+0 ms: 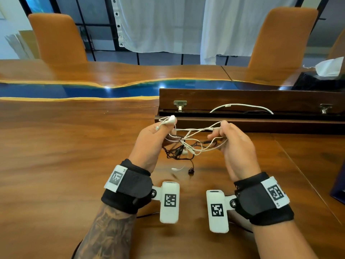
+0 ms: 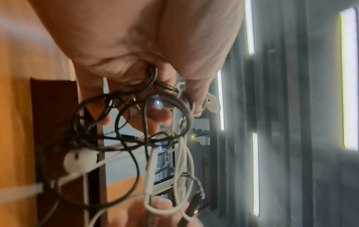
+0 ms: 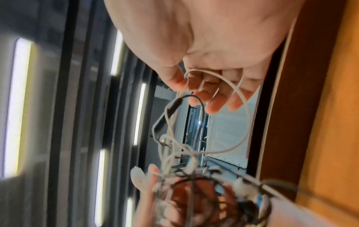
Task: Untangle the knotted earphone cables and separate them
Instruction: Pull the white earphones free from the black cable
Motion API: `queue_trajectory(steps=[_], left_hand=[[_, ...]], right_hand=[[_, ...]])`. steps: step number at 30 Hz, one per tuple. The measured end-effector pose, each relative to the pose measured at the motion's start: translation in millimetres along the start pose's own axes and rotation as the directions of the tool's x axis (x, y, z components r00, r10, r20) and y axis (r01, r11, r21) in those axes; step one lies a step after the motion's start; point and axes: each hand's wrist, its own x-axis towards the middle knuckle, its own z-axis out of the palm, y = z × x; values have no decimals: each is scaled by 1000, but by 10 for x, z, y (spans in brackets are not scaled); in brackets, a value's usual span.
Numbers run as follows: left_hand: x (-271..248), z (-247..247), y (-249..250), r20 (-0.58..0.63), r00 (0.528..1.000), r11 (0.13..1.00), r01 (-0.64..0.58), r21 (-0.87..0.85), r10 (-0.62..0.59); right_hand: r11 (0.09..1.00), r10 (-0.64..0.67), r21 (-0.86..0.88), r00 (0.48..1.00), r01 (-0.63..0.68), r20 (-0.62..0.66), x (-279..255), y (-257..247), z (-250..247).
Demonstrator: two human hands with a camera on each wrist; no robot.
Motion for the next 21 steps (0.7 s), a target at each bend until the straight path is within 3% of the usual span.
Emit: queue_trajectory(steps=[1, 3, 5, 9, 12, 17, 19, 21], left_hand=[[-1, 6, 12, 18, 1000, 996, 10, -88, -9], [-6, 25, 27, 46, 999, 979, 32, -203, -23], [13, 20, 10, 48, 998, 970, 39, -241, -29], [46, -42, -27, 6, 997, 961, 73, -265, -74], [48, -67, -57, -27, 999, 999, 24, -24, -25], [43, -119, -53, 72, 997, 962, -18, 271, -1], [36, -122, -56, 99, 995, 956, -46, 291, 18], [38, -134, -42, 86, 996, 977, -55, 205, 38]], right_hand=[[975, 58, 214, 998, -63, 30, -8, -40, 0], [816, 118, 550, 982, -179, 146, -31, -106, -12], [754, 112, 618, 971, -220, 209, -42, -133, -36], [897, 103, 410, 979, -167, 173, -41, -118, -55], [996, -16, 84, 993, 5, 120, -31, -65, -63], [968, -206, -142, 978, 205, 8, 30, 16, -123], [956, -225, -189, 974, 223, 14, 54, 37, -138], [955, -220, -202, 975, 219, 19, 80, 56, -155]])
